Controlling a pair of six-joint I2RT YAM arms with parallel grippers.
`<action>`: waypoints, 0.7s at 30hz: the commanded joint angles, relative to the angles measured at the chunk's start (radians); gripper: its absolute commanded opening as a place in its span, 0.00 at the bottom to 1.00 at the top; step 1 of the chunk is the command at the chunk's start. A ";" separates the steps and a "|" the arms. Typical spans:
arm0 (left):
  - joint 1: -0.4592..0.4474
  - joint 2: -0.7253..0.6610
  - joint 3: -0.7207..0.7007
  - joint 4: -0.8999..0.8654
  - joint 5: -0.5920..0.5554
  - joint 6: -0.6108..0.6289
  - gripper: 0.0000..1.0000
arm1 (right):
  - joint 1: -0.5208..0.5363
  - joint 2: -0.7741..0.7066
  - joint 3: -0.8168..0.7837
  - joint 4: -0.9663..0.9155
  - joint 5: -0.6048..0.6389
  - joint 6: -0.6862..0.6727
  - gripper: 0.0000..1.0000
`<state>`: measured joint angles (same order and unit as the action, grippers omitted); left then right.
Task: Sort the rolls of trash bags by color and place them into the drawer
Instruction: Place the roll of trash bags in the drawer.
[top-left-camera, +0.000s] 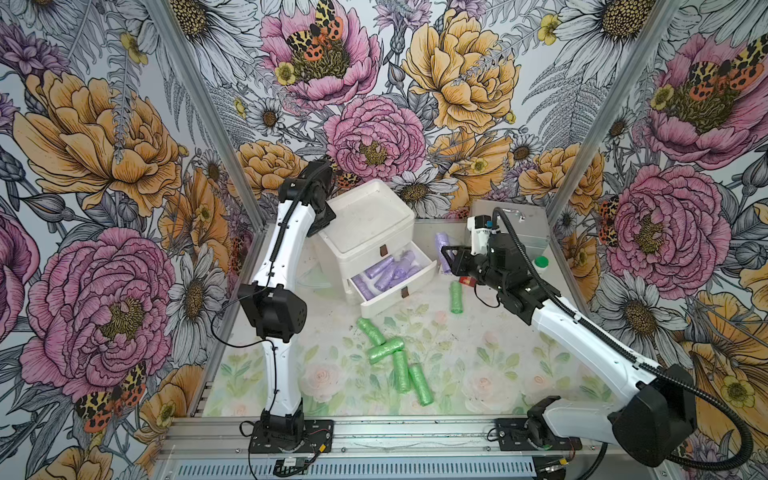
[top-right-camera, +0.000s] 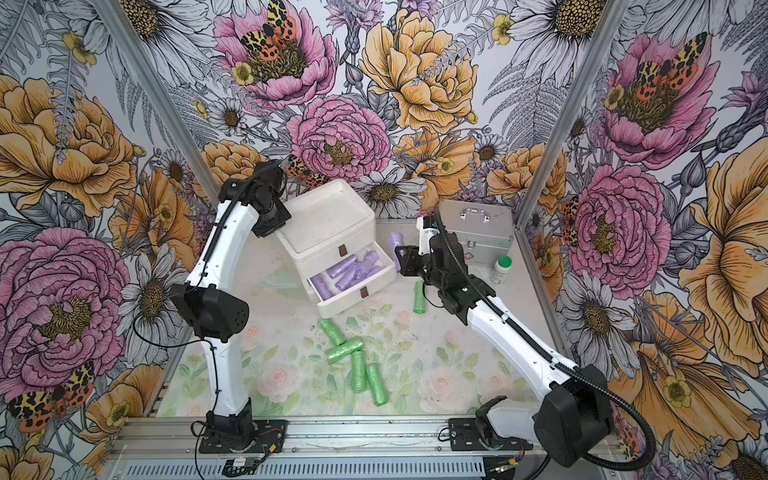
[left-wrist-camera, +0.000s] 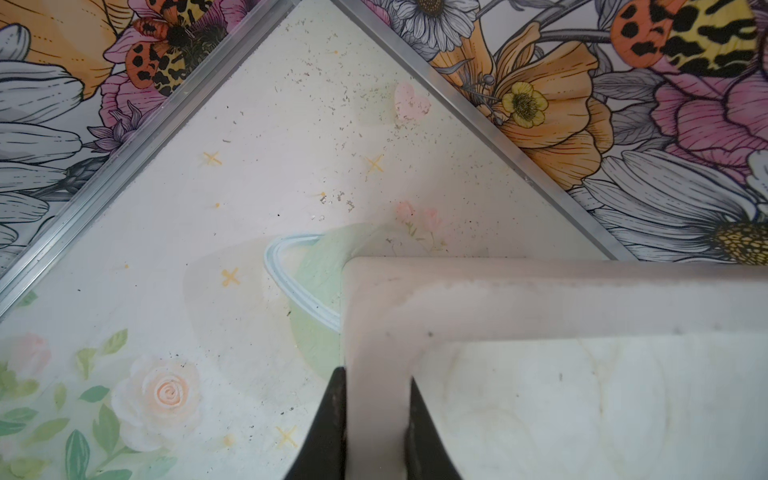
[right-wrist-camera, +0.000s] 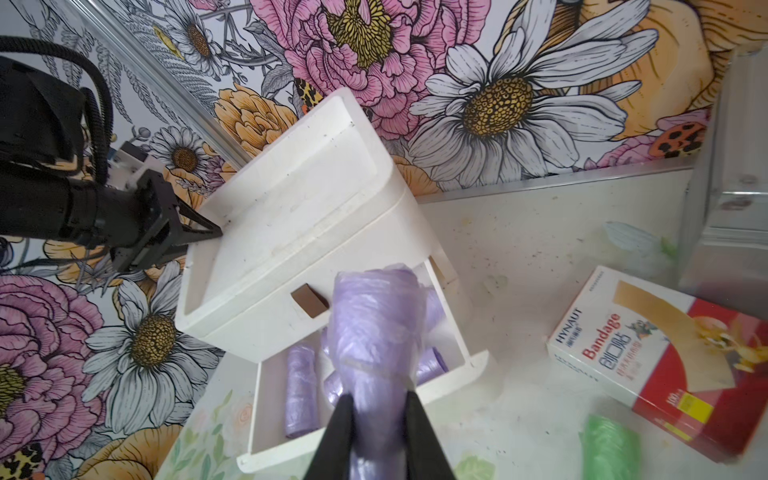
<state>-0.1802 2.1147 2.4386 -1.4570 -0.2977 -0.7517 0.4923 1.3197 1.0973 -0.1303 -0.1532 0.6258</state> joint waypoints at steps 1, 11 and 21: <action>-0.029 0.034 -0.002 -0.008 0.323 -0.053 0.00 | 0.043 0.082 0.057 -0.011 0.055 0.140 0.22; 0.030 0.041 -0.038 -0.008 0.450 -0.023 0.00 | 0.163 0.208 0.111 -0.010 0.230 0.386 0.24; 0.067 0.034 -0.026 -0.009 0.497 -0.022 0.00 | 0.216 0.305 0.142 -0.011 0.280 0.598 0.26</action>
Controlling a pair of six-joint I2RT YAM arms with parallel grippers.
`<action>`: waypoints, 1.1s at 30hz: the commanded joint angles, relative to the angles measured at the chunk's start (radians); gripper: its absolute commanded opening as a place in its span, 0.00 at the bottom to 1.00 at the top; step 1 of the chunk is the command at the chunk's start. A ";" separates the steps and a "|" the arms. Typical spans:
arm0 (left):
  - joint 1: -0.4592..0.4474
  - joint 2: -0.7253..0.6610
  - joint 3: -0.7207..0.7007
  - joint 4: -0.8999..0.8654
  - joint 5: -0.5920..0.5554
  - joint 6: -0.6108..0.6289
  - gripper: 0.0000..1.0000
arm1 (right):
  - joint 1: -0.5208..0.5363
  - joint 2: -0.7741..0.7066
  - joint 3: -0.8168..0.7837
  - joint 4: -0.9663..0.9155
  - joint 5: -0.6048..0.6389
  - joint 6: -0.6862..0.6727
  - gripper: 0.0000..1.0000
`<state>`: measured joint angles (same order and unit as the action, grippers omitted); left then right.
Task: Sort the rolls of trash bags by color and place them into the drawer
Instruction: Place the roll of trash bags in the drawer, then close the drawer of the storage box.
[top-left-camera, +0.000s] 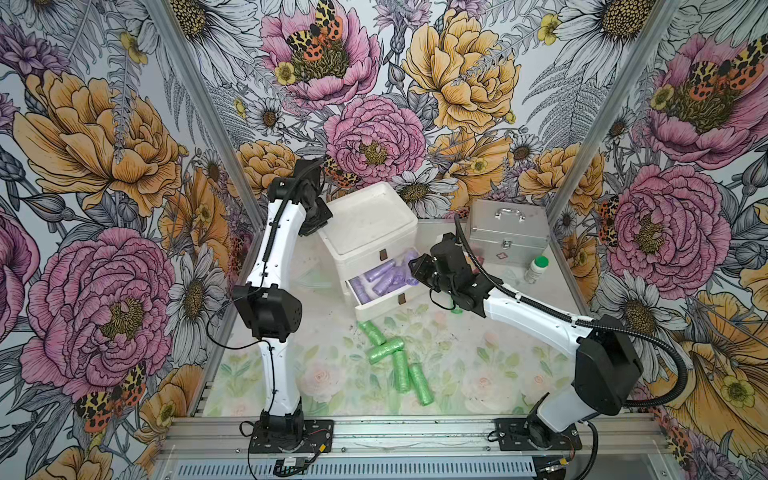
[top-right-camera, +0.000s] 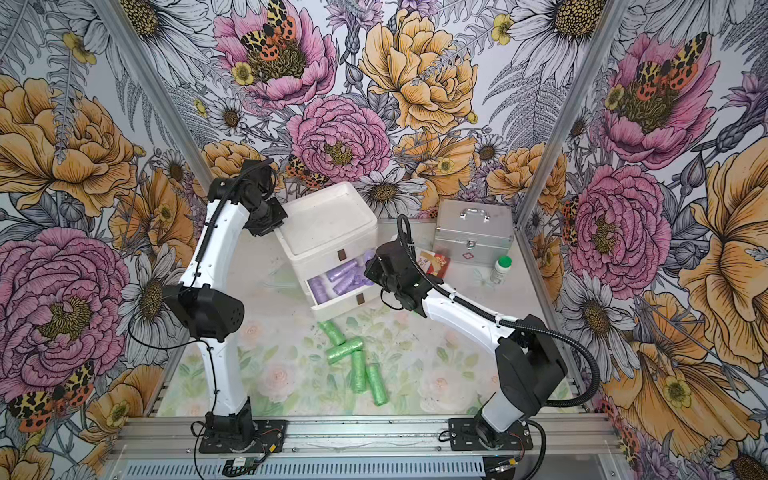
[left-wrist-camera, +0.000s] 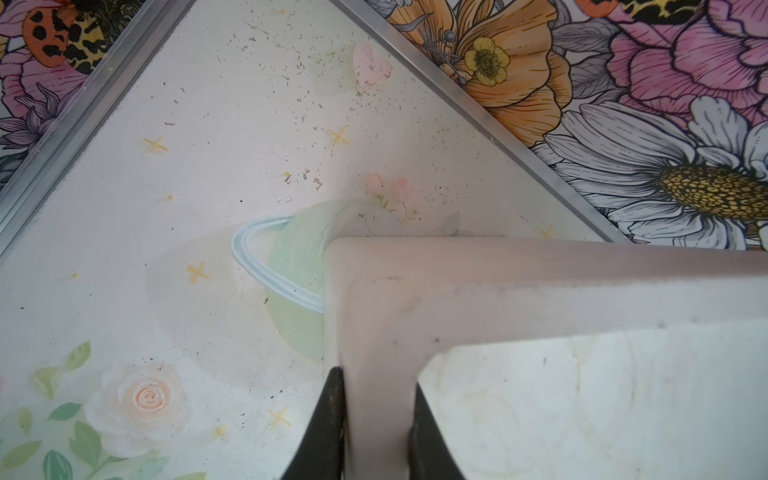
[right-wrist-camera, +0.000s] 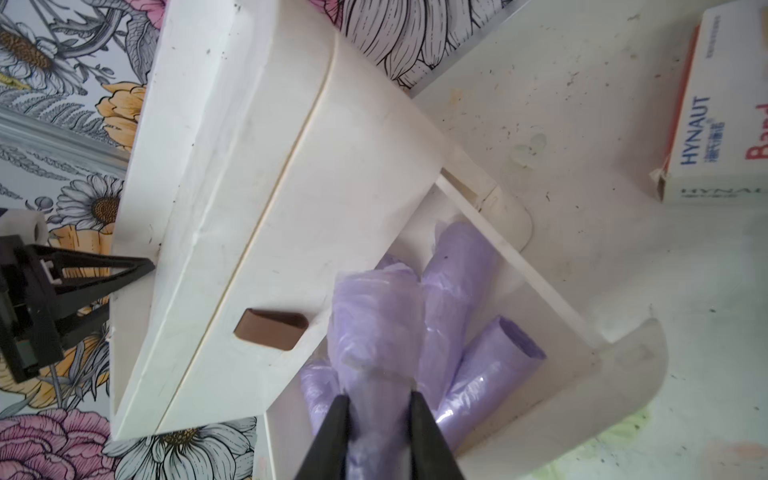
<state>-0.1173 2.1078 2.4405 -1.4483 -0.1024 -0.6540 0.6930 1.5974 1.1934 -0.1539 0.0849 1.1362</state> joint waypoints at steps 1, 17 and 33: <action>0.005 0.040 -0.026 -0.018 0.299 -0.123 0.00 | 0.021 0.039 0.055 0.013 0.045 0.101 0.26; -0.019 0.077 0.036 -0.018 0.292 -0.163 0.00 | 0.068 0.162 0.176 0.012 0.001 0.146 0.57; -0.001 0.113 0.079 -0.018 0.415 -0.137 0.00 | -0.031 -0.208 -0.175 0.000 0.027 -0.160 0.00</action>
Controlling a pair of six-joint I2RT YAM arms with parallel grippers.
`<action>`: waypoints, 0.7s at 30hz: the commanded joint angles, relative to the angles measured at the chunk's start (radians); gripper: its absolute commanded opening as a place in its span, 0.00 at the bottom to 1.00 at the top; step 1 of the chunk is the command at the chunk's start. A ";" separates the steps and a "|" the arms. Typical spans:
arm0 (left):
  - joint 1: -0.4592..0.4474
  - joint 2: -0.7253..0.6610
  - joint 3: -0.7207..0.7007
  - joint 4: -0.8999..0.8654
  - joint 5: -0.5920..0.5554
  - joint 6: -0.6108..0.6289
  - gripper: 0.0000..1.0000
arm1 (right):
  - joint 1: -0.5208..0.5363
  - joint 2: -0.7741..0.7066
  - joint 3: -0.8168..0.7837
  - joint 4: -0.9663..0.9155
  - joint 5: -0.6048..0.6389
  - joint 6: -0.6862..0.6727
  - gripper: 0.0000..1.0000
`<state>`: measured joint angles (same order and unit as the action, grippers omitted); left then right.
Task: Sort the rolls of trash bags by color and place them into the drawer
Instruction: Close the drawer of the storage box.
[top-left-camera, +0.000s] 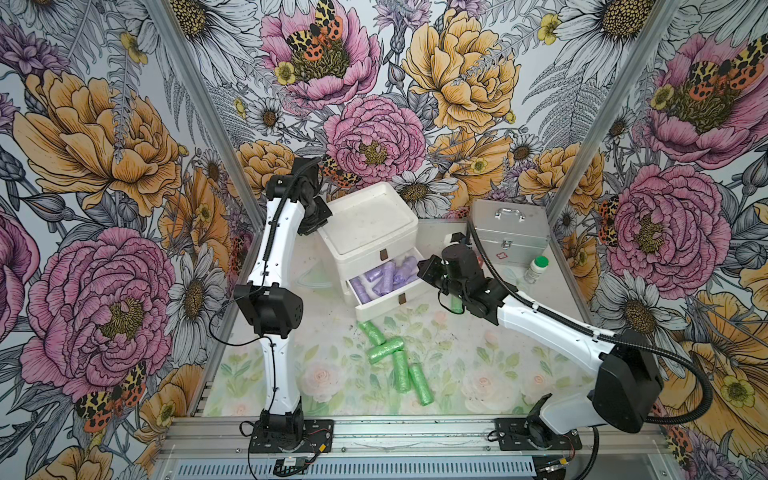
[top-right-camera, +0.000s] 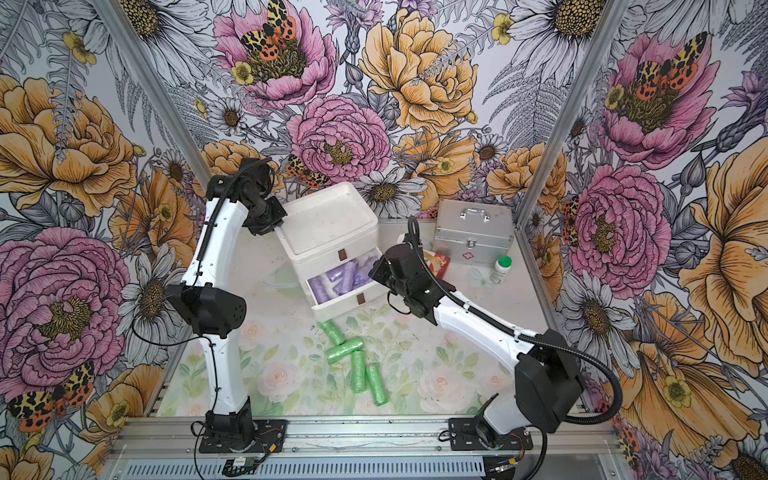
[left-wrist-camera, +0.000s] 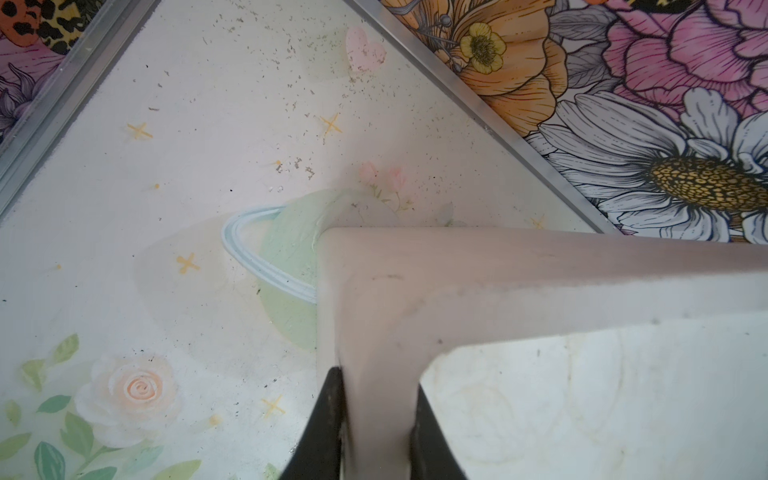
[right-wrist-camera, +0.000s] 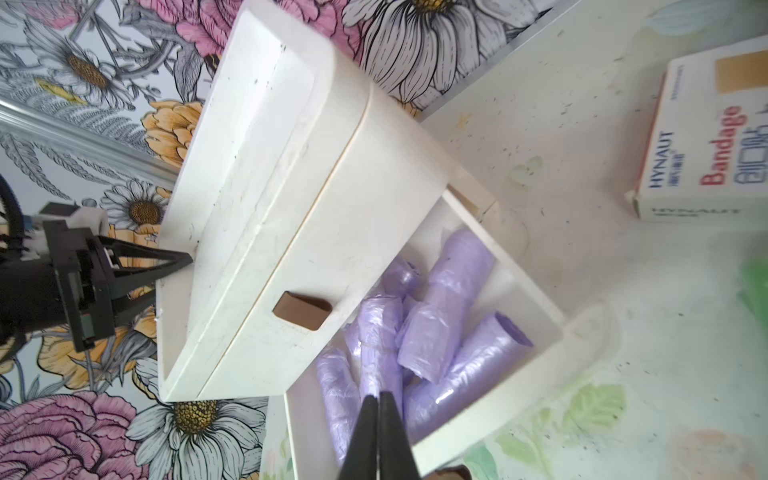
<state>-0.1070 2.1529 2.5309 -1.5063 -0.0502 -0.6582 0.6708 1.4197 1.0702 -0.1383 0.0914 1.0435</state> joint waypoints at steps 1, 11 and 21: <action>-0.009 0.070 -0.008 0.040 0.370 -0.129 0.00 | -0.014 -0.041 -0.072 -0.022 0.018 -0.077 0.00; 0.017 0.082 0.000 0.040 0.464 -0.100 0.00 | -0.020 0.019 -0.144 -0.030 -0.060 -0.094 0.00; 0.025 0.083 -0.005 0.037 0.519 -0.062 0.00 | -0.019 0.186 -0.007 -0.030 -0.150 -0.157 0.00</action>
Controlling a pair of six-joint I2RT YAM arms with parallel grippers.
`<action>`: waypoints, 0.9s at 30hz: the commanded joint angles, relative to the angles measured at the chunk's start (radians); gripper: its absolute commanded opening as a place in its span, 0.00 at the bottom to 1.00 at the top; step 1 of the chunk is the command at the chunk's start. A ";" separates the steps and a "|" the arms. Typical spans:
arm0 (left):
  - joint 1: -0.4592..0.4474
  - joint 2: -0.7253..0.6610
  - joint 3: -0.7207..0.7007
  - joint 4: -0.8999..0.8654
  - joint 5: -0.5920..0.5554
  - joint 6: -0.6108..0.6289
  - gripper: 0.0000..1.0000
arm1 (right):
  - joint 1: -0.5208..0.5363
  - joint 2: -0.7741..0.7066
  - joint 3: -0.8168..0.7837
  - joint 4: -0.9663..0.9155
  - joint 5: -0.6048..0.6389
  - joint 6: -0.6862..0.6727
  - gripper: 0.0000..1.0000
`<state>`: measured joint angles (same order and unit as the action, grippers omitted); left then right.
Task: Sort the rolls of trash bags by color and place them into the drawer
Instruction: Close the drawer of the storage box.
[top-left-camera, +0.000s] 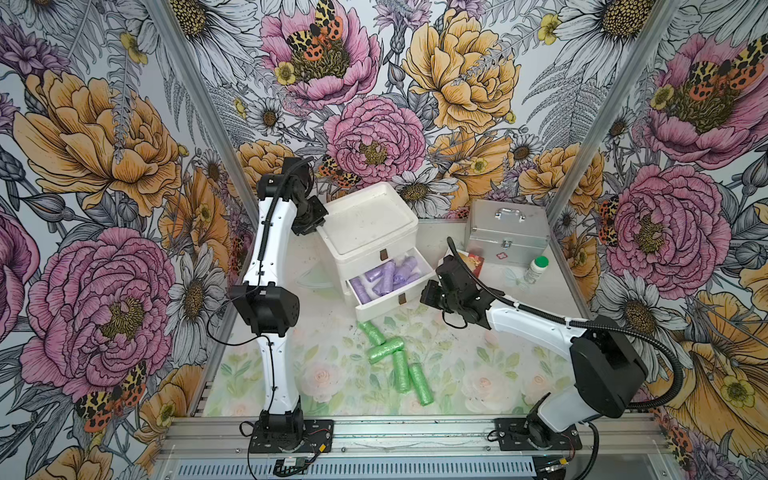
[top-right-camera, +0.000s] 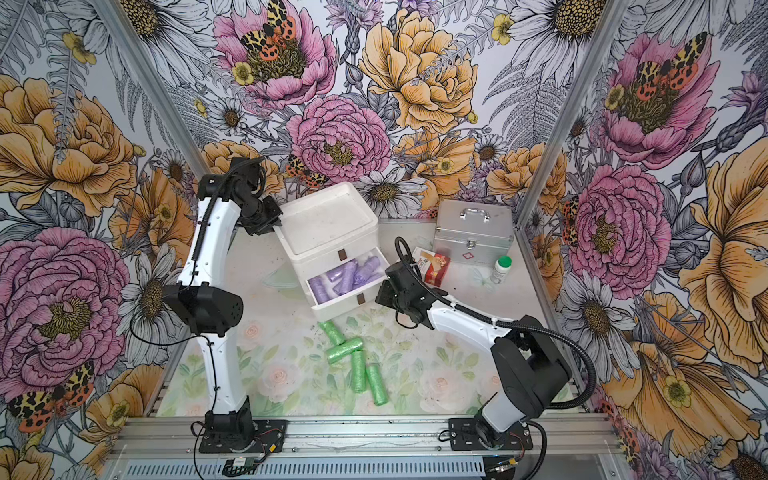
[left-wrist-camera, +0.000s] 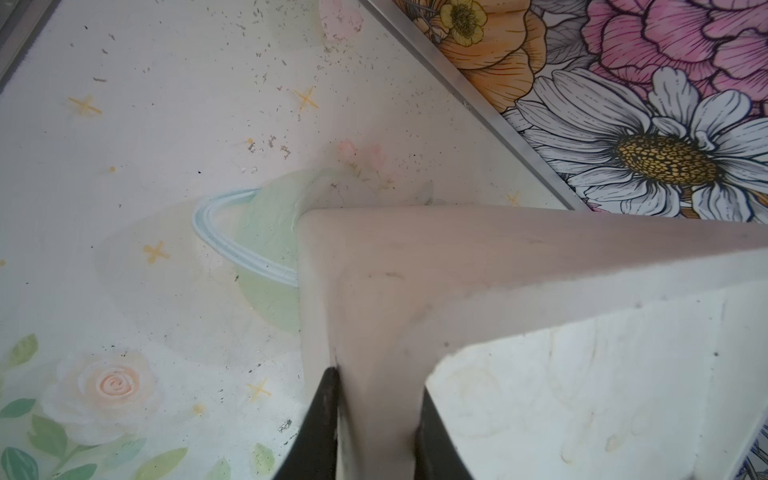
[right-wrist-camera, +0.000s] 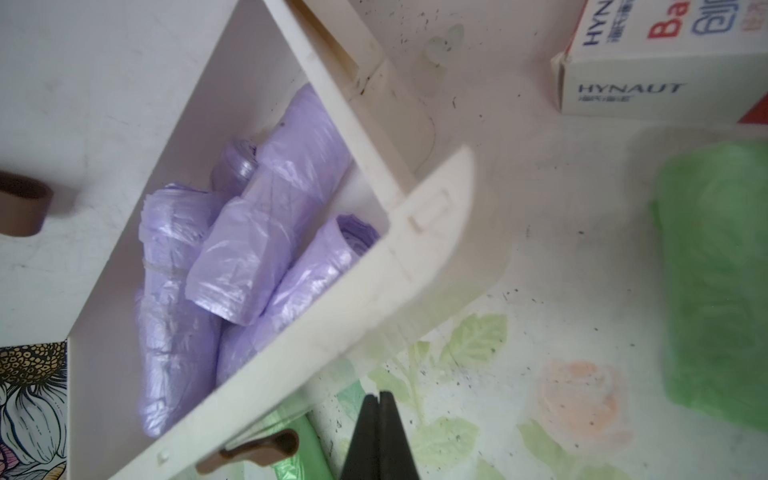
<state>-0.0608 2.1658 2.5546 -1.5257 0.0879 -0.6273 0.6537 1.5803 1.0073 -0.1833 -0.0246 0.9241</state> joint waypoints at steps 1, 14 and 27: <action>-0.023 0.067 -0.036 0.057 0.381 -0.085 0.00 | -0.001 0.039 0.069 0.015 -0.042 -0.044 0.00; -0.061 0.006 -0.097 0.058 0.321 -0.016 0.00 | 0.001 0.140 0.207 0.016 -0.092 -0.105 0.00; -0.147 -0.058 -0.214 0.056 -0.036 -0.039 0.00 | 0.027 0.250 0.344 0.024 -0.121 -0.110 0.00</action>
<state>-0.1318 2.0830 2.3959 -1.4071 -0.0792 -0.6182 0.6720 1.8030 1.3060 -0.2256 -0.1375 0.8280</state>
